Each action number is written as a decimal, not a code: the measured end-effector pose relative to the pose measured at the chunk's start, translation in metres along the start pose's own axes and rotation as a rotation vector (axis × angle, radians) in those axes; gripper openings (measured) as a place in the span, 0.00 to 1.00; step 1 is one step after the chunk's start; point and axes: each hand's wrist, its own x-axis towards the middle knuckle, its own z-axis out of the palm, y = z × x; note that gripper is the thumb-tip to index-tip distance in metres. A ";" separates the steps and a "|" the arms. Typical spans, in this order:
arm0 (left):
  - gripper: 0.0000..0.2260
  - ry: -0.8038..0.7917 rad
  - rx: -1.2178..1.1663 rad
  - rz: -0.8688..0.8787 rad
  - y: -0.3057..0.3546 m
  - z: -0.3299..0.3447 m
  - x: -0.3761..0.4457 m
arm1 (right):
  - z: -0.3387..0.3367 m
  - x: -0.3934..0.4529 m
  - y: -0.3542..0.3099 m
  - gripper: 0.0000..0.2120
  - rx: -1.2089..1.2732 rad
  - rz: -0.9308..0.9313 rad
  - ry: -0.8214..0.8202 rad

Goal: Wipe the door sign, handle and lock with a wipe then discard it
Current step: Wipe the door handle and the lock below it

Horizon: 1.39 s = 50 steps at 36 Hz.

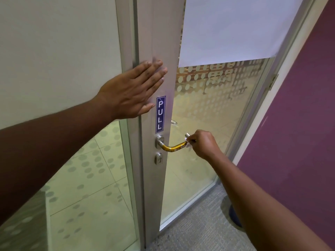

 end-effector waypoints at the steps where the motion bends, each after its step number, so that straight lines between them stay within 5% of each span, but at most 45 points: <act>1: 0.36 0.002 -0.003 0.000 0.000 0.000 0.000 | -0.002 0.000 0.000 0.06 0.017 -0.016 -0.014; 6: 0.36 -0.003 -0.008 0.002 0.001 -0.001 0.000 | -0.015 0.012 0.004 0.05 0.276 0.078 0.048; 15: 0.36 -0.016 -0.008 -0.005 0.000 0.001 0.000 | -0.022 0.031 -0.002 0.14 -0.101 -0.045 -0.166; 26: 0.36 -0.006 0.008 0.000 0.000 0.002 0.000 | -0.013 0.019 -0.008 0.14 -0.303 -0.186 -0.187; 43: 0.36 0.000 -0.006 -0.005 0.001 0.004 0.001 | -0.020 0.017 -0.023 0.11 -0.245 -0.117 -0.230; 50: 0.36 0.009 0.003 -0.002 0.000 0.005 0.001 | -0.017 0.017 -0.002 0.14 -0.186 -0.100 -0.100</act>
